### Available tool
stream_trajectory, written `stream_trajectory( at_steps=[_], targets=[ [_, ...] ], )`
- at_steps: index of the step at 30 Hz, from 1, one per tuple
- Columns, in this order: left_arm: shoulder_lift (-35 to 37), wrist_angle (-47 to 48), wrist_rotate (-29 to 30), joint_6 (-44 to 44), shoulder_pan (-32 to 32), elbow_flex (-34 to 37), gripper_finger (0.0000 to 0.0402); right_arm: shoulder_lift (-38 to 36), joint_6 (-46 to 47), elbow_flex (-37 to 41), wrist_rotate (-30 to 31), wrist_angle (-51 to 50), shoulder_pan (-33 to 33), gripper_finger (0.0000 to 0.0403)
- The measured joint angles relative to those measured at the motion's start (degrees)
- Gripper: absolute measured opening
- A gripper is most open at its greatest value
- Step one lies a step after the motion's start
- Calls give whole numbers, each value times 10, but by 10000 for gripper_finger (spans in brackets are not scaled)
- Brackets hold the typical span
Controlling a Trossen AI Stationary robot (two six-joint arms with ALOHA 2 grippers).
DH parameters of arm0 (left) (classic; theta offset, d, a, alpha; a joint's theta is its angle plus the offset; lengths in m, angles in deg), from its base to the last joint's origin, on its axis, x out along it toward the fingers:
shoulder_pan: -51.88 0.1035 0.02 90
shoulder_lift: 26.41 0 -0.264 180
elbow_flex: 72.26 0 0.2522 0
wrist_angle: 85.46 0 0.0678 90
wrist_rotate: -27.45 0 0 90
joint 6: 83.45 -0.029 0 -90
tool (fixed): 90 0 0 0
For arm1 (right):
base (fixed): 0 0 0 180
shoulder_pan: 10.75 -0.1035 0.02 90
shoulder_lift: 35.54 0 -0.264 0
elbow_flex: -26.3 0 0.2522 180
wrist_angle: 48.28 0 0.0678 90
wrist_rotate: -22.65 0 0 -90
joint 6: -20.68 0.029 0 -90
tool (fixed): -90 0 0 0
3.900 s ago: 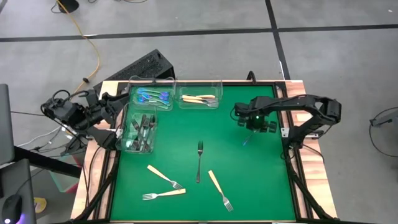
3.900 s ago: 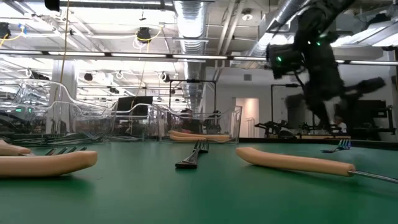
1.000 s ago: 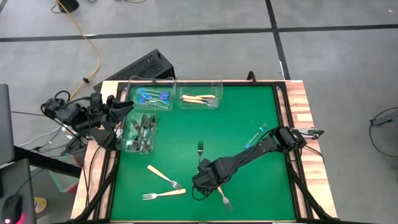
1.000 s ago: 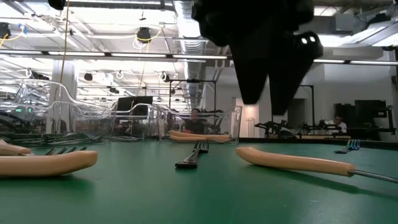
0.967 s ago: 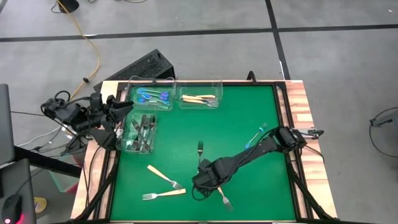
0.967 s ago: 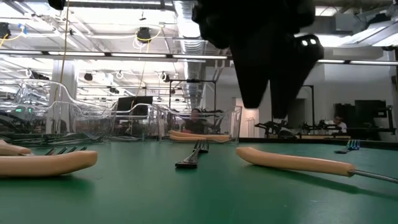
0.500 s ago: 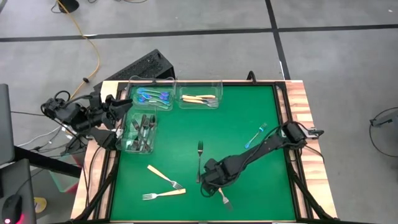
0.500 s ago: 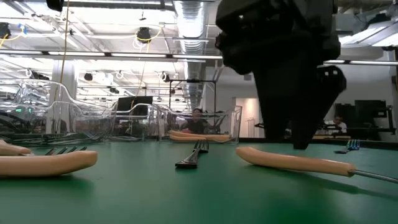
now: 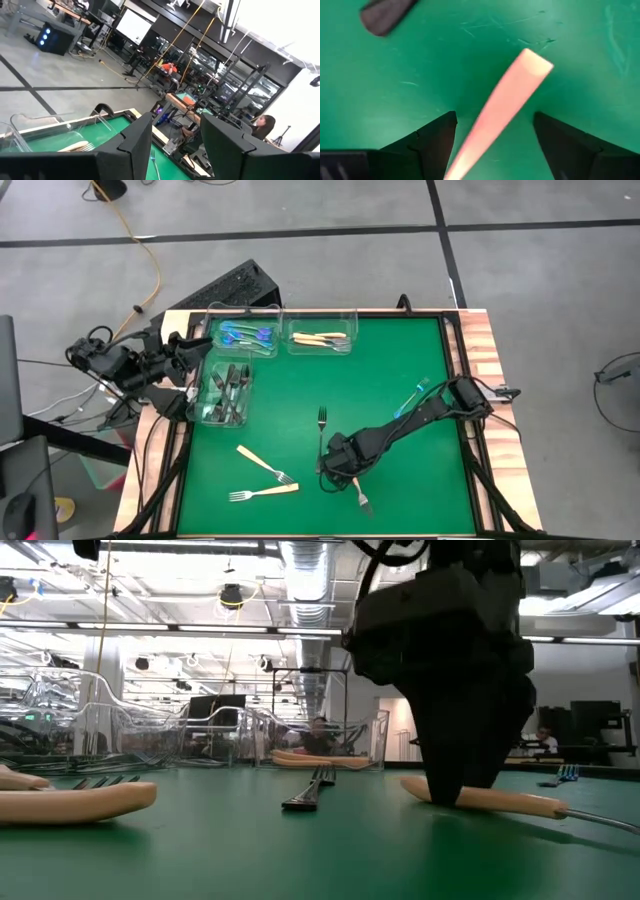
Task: Sort silverware by color (type)
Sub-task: Put the yellow fork into the top right transparent bin
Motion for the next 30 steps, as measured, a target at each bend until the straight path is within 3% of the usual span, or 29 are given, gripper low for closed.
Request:
stream_trajectory(
  at_steps=[5,9,21,30],
  targets=[
    [0,2,0,0,0,0,153,9,1,-1,-10,-12,4,297],
    [0,2,0,0,0,0,153,10,32,-1,-16,-31,13,262],
    [0,2,3,-36,0,0,153,11,52,-4,-50,-53,26,61],
    [0,2,17,-38,0,0,153,15,52,-31,-45,-60,36,58]
  ],
)
